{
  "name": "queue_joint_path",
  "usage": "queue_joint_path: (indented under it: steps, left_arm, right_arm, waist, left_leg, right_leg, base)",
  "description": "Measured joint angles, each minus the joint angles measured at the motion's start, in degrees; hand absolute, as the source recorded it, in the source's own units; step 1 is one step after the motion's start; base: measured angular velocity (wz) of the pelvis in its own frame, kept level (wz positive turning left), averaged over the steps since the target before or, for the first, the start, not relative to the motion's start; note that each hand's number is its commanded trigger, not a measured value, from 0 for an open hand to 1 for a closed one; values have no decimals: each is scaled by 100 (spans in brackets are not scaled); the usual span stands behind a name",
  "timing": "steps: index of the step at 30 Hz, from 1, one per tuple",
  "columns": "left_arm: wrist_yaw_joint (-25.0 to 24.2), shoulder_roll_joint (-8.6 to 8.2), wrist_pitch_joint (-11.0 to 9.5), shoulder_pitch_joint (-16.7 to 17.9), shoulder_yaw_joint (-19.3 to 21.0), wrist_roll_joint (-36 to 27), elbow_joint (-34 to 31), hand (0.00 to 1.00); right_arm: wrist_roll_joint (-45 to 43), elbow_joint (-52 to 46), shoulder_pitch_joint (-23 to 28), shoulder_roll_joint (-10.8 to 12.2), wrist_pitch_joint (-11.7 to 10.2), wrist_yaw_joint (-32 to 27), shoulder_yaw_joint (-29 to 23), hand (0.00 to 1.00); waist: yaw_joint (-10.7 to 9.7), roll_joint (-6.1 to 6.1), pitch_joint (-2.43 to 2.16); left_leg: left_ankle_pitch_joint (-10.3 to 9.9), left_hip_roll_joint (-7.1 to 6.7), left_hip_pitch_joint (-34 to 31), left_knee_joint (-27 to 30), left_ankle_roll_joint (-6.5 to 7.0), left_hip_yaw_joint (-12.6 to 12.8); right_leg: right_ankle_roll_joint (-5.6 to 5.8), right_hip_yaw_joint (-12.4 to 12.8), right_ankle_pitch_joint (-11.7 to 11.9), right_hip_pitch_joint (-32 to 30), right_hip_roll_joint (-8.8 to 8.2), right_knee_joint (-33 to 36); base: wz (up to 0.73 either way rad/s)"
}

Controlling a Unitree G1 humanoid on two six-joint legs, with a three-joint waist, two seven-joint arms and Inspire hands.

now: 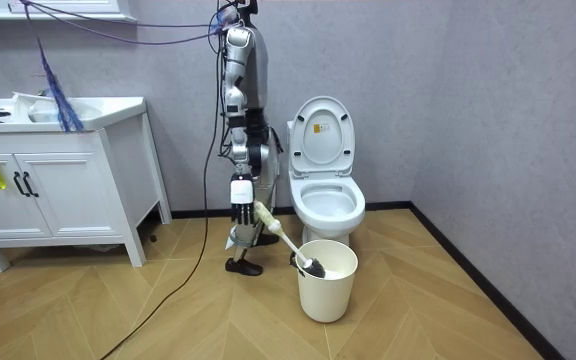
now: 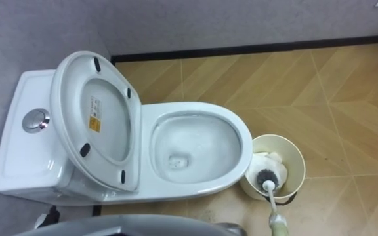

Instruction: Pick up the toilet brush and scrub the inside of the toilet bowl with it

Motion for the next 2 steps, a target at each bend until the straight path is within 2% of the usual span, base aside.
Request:
queue_joint_path:
  steps: [2]
  left_arm:
    - [-85, -9, 74, -21, 72, 75, 119, 0]
  right_arm:
    - [0, 37, -20, 4, 100, 186, 7, 0]
  waist:
    - [16, 0, 1]
  left_leg:
    - [-1, 0, -1, 0, -1, -2]
  right_leg:
    - [0, 1, 0, 1, 0, -2]
  base:
    - [0]
